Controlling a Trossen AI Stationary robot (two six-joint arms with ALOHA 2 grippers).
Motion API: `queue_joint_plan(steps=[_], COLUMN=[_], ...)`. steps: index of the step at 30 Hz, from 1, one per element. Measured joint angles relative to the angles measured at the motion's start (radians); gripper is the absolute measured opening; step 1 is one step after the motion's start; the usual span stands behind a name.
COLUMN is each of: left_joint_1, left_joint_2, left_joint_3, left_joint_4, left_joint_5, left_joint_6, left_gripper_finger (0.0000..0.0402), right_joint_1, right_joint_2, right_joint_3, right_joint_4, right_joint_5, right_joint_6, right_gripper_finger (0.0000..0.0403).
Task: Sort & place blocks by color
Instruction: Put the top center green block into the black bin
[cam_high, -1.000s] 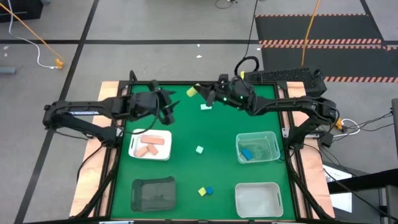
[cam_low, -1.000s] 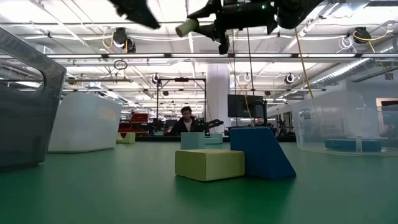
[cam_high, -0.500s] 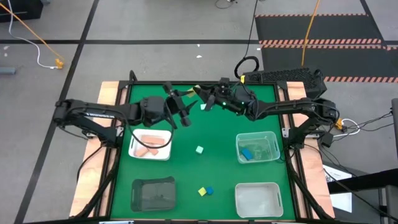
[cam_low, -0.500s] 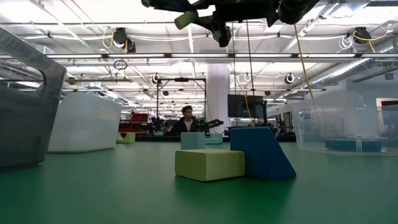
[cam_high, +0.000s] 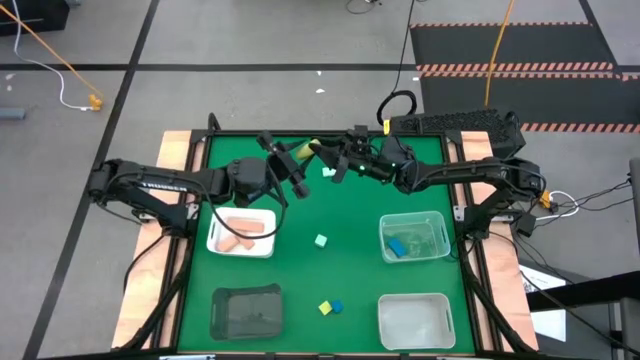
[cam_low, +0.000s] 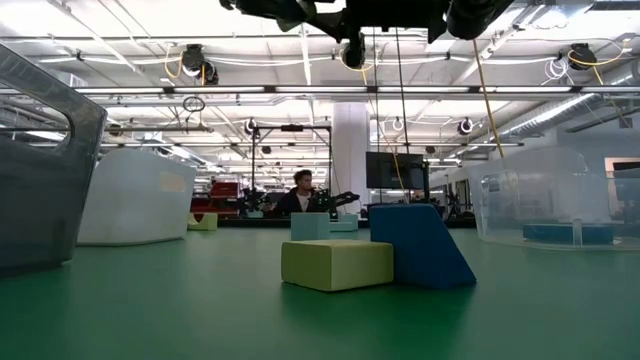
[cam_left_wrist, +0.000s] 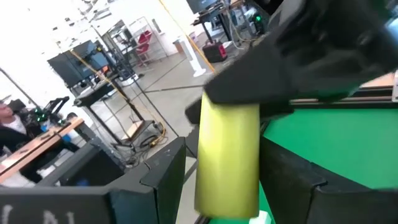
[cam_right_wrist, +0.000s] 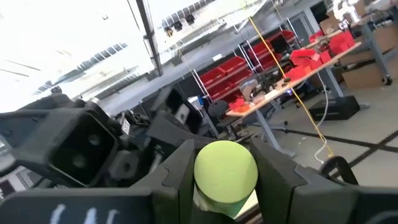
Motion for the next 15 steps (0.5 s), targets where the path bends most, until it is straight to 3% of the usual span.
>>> queue_joint_plan(steps=[5,10,15], left_joint_1=[0.000,0.000,0.000], left_joint_2=[0.000,0.000,0.000], left_joint_3=[0.000,0.000,0.000], left_joint_4=[-0.005,-0.010,-0.010], left_joint_5=[-0.002,0.007,0.014], left_joint_6=[-0.031,-0.031,-0.057], left_gripper_finger=[0.0184,0.0131,0.0131], right_joint_1=[0.000,0.000,0.000], right_joint_2=[0.000,0.000,0.000], right_joint_3=[0.000,0.000,0.000], right_joint_4=[0.002,0.002,0.000], right_joint_5=[-0.003,-0.003,-0.002], right_joint_6=[-0.018,-0.024,-0.020], right_gripper_finger=[0.0108,0.0108,0.0108])
